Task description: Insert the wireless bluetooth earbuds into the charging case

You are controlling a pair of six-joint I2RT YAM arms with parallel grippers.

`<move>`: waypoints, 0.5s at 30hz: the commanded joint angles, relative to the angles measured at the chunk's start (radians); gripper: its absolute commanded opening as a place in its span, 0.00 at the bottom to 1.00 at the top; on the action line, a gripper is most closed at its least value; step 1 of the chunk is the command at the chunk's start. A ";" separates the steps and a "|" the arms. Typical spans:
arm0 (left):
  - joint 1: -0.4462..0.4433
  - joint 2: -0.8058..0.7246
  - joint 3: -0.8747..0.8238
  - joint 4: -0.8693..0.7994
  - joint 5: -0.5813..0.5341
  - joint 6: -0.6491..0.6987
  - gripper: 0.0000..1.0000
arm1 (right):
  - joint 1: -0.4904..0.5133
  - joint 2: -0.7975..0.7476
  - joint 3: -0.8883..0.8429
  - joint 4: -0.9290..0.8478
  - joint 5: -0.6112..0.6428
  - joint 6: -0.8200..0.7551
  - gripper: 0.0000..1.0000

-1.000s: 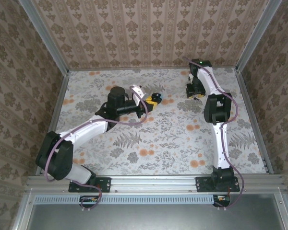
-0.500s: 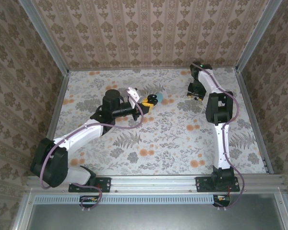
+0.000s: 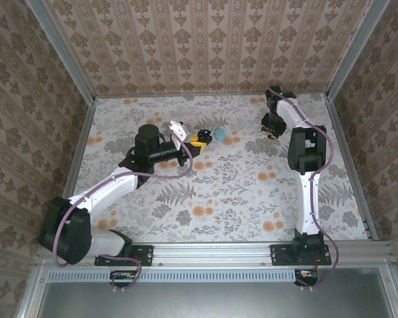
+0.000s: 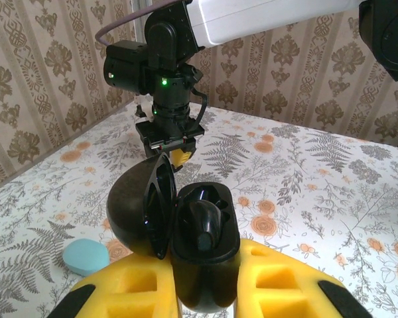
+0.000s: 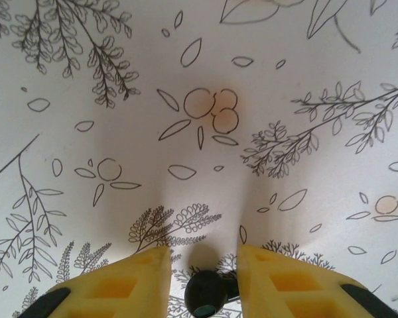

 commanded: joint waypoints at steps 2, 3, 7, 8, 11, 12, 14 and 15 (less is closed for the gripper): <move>0.007 -0.029 -0.014 0.001 0.034 0.022 0.00 | 0.003 -0.020 -0.024 -0.028 -0.059 -0.013 0.30; 0.007 -0.031 -0.015 0.002 0.033 0.022 0.00 | 0.004 -0.024 -0.028 -0.032 -0.066 -0.018 0.29; 0.007 -0.040 -0.018 0.005 0.031 0.020 0.00 | 0.018 -0.064 -0.097 -0.019 -0.096 -0.032 0.24; 0.007 -0.042 -0.019 0.005 0.031 0.022 0.00 | 0.021 -0.084 -0.132 -0.002 -0.108 -0.032 0.23; 0.007 -0.046 -0.020 0.003 0.033 0.018 0.00 | 0.027 -0.151 -0.252 0.071 -0.161 -0.025 0.19; 0.007 -0.047 -0.019 0.004 0.033 0.017 0.00 | 0.030 -0.170 -0.295 0.092 -0.176 -0.023 0.18; 0.007 -0.050 -0.021 0.003 0.036 0.016 0.00 | 0.035 -0.207 -0.364 0.127 -0.205 -0.022 0.17; 0.006 -0.052 -0.021 0.002 0.037 0.015 0.00 | 0.038 -0.225 -0.397 0.142 -0.219 -0.022 0.17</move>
